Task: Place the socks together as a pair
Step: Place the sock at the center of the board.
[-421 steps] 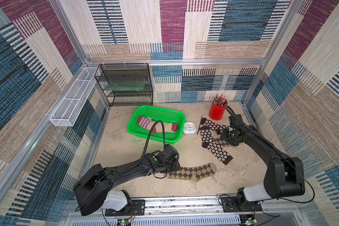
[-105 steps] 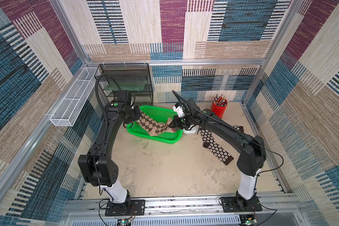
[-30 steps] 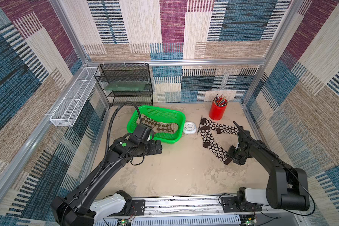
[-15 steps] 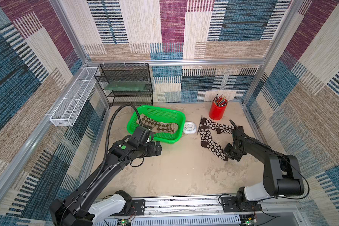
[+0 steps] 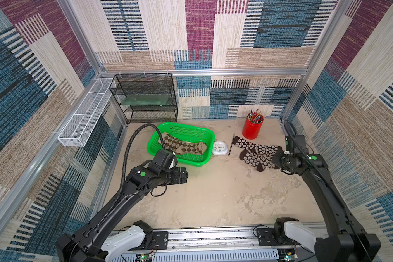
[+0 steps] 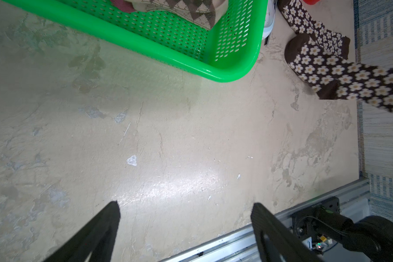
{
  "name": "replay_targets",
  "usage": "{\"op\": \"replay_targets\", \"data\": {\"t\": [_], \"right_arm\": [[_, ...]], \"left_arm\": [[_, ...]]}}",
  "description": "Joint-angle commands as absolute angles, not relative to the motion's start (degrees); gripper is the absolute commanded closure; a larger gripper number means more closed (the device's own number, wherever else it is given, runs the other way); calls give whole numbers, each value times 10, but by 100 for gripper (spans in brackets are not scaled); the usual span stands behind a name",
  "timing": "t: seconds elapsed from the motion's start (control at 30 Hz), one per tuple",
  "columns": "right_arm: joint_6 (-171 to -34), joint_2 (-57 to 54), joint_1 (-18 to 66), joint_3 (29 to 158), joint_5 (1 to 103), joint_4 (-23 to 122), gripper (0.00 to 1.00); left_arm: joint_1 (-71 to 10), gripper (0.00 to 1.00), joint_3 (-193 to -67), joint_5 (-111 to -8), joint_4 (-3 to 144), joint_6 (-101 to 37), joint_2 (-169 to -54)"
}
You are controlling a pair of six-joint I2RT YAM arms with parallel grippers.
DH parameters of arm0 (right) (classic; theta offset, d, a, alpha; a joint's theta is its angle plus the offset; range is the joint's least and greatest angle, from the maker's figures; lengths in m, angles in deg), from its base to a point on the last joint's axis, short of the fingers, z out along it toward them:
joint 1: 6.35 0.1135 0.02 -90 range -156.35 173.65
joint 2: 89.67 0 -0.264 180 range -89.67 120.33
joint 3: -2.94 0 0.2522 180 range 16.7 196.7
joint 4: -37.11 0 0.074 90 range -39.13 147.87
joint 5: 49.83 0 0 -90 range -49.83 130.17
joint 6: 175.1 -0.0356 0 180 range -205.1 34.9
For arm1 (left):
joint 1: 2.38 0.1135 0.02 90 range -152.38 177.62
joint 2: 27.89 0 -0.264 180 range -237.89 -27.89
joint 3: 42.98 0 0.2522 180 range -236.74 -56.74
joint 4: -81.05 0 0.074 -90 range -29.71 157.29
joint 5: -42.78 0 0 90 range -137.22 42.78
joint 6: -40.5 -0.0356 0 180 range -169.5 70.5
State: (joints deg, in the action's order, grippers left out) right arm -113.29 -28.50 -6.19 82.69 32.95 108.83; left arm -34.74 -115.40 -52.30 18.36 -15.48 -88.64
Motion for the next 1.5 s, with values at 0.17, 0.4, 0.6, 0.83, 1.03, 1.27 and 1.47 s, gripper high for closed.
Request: {"op": "replay_targets", "data": {"t": [0.17, 0.4, 0.6, 0.83, 1.03, 1.27, 1.47], "right_arm": [[-1164, -250, 85, 932, 259, 1207, 100], [-1345, -185, 355, 849, 299, 1166, 100], [-1370, -64, 447, 806, 388, 1025, 100], [-1314, 92, 490, 904, 451, 1001, 100], [-1304, 102, 492, 935, 483, 1011, 59], [-1265, -16, 399, 896, 515, 1030, 34], [-1160, -48, 189, 825, 523, 1017, 42]], "left_arm": [[-348, 10, -1161, -559, 215, -177, -908], [-348, 11, -1115, -549, 214, -158, -862], [-348, 11, -1060, -540, 204, -135, -815], [-348, 11, -1032, -533, 191, -125, -791], [-348, 11, -1015, -533, 191, -111, -777], [-355, 11, -1022, -541, 192, -94, -786], [-427, 18, -1034, -569, 275, -54, -862]]}}
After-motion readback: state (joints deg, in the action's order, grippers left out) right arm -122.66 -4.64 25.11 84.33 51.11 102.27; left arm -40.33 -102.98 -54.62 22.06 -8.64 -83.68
